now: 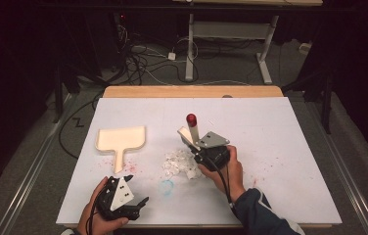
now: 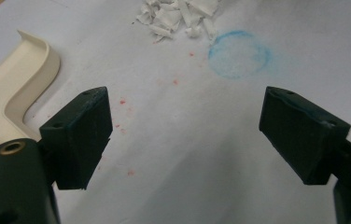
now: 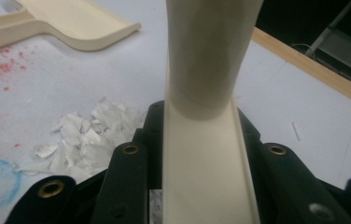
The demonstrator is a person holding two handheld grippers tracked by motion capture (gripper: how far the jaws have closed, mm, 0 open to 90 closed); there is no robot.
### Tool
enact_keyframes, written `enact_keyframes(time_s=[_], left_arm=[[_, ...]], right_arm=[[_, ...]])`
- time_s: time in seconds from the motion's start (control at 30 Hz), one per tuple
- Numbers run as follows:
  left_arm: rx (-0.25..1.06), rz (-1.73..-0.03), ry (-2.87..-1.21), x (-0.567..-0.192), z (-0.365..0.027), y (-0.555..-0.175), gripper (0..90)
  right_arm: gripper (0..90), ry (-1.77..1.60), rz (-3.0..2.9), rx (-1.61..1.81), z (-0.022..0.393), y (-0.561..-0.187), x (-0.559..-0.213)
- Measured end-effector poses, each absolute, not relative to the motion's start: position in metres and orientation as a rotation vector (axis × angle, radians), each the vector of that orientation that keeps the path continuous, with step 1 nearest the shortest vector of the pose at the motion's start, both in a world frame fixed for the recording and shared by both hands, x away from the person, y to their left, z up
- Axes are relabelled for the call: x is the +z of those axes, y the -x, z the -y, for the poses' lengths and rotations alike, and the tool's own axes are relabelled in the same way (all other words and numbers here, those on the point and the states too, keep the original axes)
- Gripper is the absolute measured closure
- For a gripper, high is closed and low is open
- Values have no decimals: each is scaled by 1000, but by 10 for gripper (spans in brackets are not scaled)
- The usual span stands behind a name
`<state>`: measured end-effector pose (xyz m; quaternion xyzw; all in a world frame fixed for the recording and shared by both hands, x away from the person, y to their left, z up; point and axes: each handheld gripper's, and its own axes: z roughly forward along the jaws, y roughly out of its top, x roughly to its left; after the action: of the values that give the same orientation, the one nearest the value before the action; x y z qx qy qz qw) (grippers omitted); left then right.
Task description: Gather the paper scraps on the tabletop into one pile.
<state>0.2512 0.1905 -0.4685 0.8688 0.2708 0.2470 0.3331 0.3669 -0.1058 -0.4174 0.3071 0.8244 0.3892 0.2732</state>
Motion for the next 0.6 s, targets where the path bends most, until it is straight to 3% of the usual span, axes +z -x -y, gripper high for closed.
enact_keyframes(time_s=[0.3, 0.6], left_arm=[[657, -719, -2275, -469, -193, -250, 163], [654, -715, -2282, -470, -192, -250, 163]], right_arm=[[676, -830, -2183, 1139, 149, -369, -398], [676, -911, -2184, 1057, 155, -382, -420]])
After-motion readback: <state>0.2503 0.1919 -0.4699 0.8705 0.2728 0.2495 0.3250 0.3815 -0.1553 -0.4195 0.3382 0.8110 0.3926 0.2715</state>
